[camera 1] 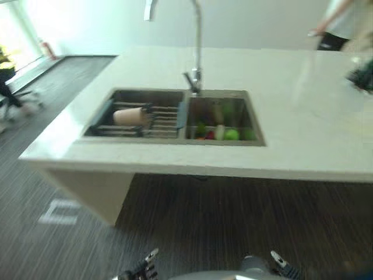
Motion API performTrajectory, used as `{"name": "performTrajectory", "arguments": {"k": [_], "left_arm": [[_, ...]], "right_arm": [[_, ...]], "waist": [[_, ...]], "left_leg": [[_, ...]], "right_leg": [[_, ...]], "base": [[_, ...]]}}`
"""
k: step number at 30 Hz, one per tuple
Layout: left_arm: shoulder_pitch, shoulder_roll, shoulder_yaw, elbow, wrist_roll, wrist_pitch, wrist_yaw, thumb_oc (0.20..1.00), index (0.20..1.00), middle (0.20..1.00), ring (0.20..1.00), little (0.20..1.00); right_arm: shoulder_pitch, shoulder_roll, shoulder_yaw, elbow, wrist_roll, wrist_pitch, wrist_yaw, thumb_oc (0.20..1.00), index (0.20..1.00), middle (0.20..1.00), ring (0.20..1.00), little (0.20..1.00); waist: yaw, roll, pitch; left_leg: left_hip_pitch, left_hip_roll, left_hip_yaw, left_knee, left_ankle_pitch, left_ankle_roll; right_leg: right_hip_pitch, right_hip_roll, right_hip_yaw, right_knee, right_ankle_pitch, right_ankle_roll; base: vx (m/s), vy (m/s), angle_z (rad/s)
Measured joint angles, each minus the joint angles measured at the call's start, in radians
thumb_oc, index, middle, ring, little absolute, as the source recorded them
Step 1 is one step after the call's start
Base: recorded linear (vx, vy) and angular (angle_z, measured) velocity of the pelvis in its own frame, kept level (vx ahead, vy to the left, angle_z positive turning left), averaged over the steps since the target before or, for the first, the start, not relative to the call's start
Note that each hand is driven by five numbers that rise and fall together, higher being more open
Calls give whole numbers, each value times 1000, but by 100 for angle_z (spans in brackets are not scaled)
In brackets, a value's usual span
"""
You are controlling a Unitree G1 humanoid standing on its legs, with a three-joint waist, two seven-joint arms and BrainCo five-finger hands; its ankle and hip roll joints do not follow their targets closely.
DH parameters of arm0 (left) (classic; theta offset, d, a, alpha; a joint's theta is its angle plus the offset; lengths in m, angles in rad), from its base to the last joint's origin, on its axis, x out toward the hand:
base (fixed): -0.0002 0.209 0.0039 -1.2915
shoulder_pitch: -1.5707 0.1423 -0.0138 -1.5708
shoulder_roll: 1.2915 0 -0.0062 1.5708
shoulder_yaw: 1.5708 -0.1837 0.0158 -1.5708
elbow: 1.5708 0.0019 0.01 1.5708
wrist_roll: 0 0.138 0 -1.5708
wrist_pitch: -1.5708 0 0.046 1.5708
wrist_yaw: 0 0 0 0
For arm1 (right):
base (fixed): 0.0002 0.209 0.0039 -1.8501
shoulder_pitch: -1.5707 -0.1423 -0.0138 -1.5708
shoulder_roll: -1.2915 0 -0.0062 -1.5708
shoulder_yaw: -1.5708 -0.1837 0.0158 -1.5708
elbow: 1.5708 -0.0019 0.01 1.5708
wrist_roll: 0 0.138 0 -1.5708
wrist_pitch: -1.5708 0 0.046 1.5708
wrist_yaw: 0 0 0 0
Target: Place the dishes in the dishwasher.
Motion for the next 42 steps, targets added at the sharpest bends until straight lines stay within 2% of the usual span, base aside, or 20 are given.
{"name": "performTrajectory", "arguments": {"k": [2, 3, 5, 9, 10, 12, 13, 15, 17, 20, 21, 25, 26, 29, 32, 34, 35, 36, 38, 42], "left_arm": [[0, 16, 6, 0, 0, 0, 4, 1000, 1000, 1000, 1000, 1000], [16, 18, 6, -1, 0, -2, 5, 1000, 1000, 1000, 1000, 1000], [25, 3, 6, -3, 2, -1, 8, 1000, 1000, 1000, 1000, 1000], [27, -25, 38, -12, 14, -8, 21, 1000, 1000, 1000, 1000, 1000], [26, -27, 49, -12, 21, -14, 24, 1000, 1000, 1000, 1000, 1000], [8, -38, 72, -1, 36, -40, 28, 1000, 1000, 1000, 1000, 1000], [18, -47, 71, -4, 36, -40, 30, 1000, 1000, 1000, 1000, 1000], [17, -42, 72, -7, 36, -40, 45, 1000, 1000, 1000, 1000, 1000], [21, -28, 71, 6, 43, -38, 68, 1000, 1000, 1000, 1000, 1000], [50, -35, 71, 11, 45, -47, 77, 1000, 1000, 1000, 1000, 1000], [52, -42, 72, 10, 45, -54, 77, 1000, 1000, 1000, 1000, 1000], [61, -62, 71, 8, 66, -66, 73, 1000, 1000, 1000, 1000, 1000], [53, -63, 70, 1, 75, -68, 72, 1000, 1000, 1000, 1000, 1000], [43, -31, 59, 2, 84, -62, 70, 1000, 1000, 1000, 1000, 1000], [38, -8, 30, 2, 85, -53, 76, 1000, 1000, 1000, 1000, 1000], [39, 15, 30, 12, 87, -41, 91, 1000, 1000, 1000, 1000, 1000], [41, 26, 30, 13, 86, -39, 102, 1000, 1000, 1000, 1000, 1000], [41, 35, 31, 13, 84, -40, 121, 1000, 1000, 1000, 1000, 1000], [44, 35, 34, 25, 84, -40, 140, 1000, 1000, 1000, 1000, 1000], [57, 21, 37, 26, 89, -41, 164, 1000, 1000, 1000, 1000, 1000]], "right_arm": [[-4, 5, 6, 1, 1, 3, -4, 1000, 1000, 1000, 1000, 1000], [-3, 1, 10, 2, 1, 2, -6, 1000, 1000, 1000, 1000, 1000], [1, -17, 10, 1, 3, -14, -6, 1000, 1000, 1000, 1000, 1000], [-19, -57, 7, -8, 3, -15, -6, 1000, 1000, 1000, 1000, 1000], [-20, -63, 7, -14, 3, -13, -7, 1000, 1000, 1000, 1000, 1000], [-41, -72, 8, -17, 4, -5, -16, 1000, 1000, 1000, 1000, 1000], [-55, -83, 13, -17, 4, -1, -23, 1000, 1000, 1000, 1000, 1000], [-92, -94, 17, 4, 3, 15, -33, 1000, 1000, 1000, 1000, 1000], [-109, -99, 15, 2, 3, 17, -33, 1000, 1000, 1000, 1000, 1000], [-58, -128, 16, 1, 3, 31, -35, 1000, 1000, 1000, 1000, 1000], [-39, -132, 17, 5, 3, 32, -38, 1000, 1000, 1000, 1000, 1000], [-9, -127, 7, 21, 3, 32, -41, 1000, 1000, 1000, 1000, 1000], [4, -116, 5, 24, 3, 32, -41, 1000, 1000, 1000, 1000, 1000], [22, -43, -26, 33, 3, 29, -35, 1000, 1000, 1000, 1000, 1000], [29, -33, -27, 32, 6, 32, -28, 1000, 1000, 1000, 1000, 1000], [32, -32, -22, 33, 11, 33, -17, 1000, 1000, 1000, 1000, 1000], [32, -28, -18, 33, 9, 35, -7, 1000, 1000, 1000, 1000, 1000], [31, -26, -2, 33, 5, 36, 1, 1000, 1000, 1000, 1000, 1000], [27, -24, 20, 35, -10, 36, 13, 1000, 1000, 1000, 1000, 1000], [35, -23, 23, 40, -10, 58, 11, 1000, 1000, 1000, 1000, 1000]], "waist": [[6, -39, -4], [19, -62, -15], [34, -59, -15], [42, -43, -10], [43, -46, -6], [55, -86, 14], [69, -71, 14], [66, -38, 15], [61, -29, 10], [54, -10, -15], [55, -2, -22], [56, 11, -34], [52, 15, -45], [50, -70, -77], [38, -68, -78], [30, -52, -73], [27, -50, -73], [30, -54, -75], [38, -68, -78], [37, -89, -83]], "left_leg": [[11, 0, 12, 0, -5, -8], [23, 2, 25, 0, -15, -24], [28, 16, 24, 1, -24, -41], [5, 26, 29, 93, -49, -95], [-26, 26, 29, 174, -63, -117], [-238, 50, 20, 625, -54, -206], [-284, 90, 15, 650, -57, -216], [-301, 207, 21, 402, -28, -190], [-219, 283, 4, 19, 87, -201], [-174, 325, -107, 0, 164, -252], [-158, 323, -128, 0, 164, -256], [-104, 276, -39, 0, 166, -248], [-95, 245, -21, 6, 132, -221], [-92, 137, -28, -1, 95, -155], [-66, 75, -6, -1, 58, -92], [-62, 65, 11, -1, 45, -60], [-66, 67, 20, -1, 44, -59], [-77, 70, 37, 0, 51, -71], [-83, 66, 48, 6, 59, -64], [-69, 65, 22, 6, 57, -91]], "right_leg": [[46, 63, -39, -134, 28, -44], [86, 90, -54, -224, 86, -114], [134, 122, -47, -299, 135, -173], [206, 142, -44, -404, 158, -194], [216, 134, -29, -413, 148, -183], [237, 87, -16, -413, 132, -200], [252, 90, -5, -413, 129, -196], [250, 129, -4, -413, 121, -196], [252, 150, 18, -413, 120, -191], [262, 145, 25, -406, 121, -184], [264, 146, 26, -405, 120, -177], [263, 104, 19, -405, 131, -123], [268, 82, 8, -405, 135, -90], [271, -28, 2, -391, 144, -47], [216, -110, 10, -248, 163, -26], [118, -133, 40, -97, 164, 1], [87, -123, 59, -76, 140, 24], [88, -89, 46, -172, 134, 33], [114, -40, 42, -373, 166, 12], [186, -25, 55, -411, 207, -36]], "base": [[149, -25, -14], [126, -32, -20], [114, -40, -13], [108, -70, 4], [43, -53, 3], [105, 74, -10], [171, 197, -24], [182, 248, -32], [188, 261, -47], [190, 344, -8], [185, 394, 11], [157, 306, 12], [231, 420, 29], [177, 308, 18], [138, 174, -11], [129, -55, -28], [81, -165, -20], [118, -311, -28], [99, -298, -17], [53, -116, 20]]}}
